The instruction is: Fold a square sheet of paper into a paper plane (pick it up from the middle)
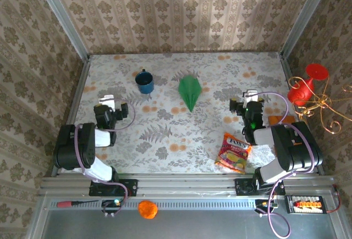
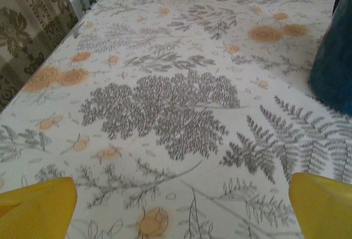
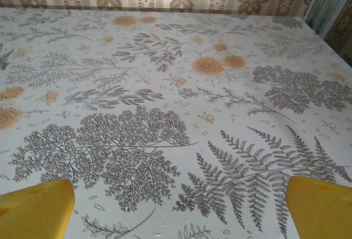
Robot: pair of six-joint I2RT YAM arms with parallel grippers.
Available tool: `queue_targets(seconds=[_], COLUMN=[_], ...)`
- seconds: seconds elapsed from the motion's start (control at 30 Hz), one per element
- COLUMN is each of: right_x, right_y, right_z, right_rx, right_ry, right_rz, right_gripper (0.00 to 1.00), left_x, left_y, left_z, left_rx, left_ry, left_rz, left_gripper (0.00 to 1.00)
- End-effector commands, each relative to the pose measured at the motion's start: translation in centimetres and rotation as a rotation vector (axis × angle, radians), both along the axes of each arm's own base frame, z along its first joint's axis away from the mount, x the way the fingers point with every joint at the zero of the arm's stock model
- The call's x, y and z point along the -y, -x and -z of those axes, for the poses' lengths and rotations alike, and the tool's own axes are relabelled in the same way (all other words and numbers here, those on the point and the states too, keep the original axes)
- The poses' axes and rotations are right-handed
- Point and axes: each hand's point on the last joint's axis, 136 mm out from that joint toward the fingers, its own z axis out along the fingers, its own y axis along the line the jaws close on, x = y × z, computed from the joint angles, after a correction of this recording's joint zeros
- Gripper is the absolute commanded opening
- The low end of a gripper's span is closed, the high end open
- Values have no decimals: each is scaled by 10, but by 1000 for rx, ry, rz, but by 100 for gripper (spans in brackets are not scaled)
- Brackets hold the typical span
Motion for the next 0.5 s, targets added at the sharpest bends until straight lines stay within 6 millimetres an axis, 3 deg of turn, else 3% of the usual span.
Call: queue_targets(seconds=[0.0, 0.47], right_x=[8, 8], right_y=[-10, -9], right_z=[-2, -1], right_rx=[-12, -16], right_ry=[-59, -61], right_rz=[11, 10], right_gripper=[100, 100], left_x=[3, 8], left_y=[-13, -14], left_z=[-14, -12], left_rx=[21, 12], left_ry=[-70, -67], left_rz=[-21, 11], left_gripper=[100, 100])
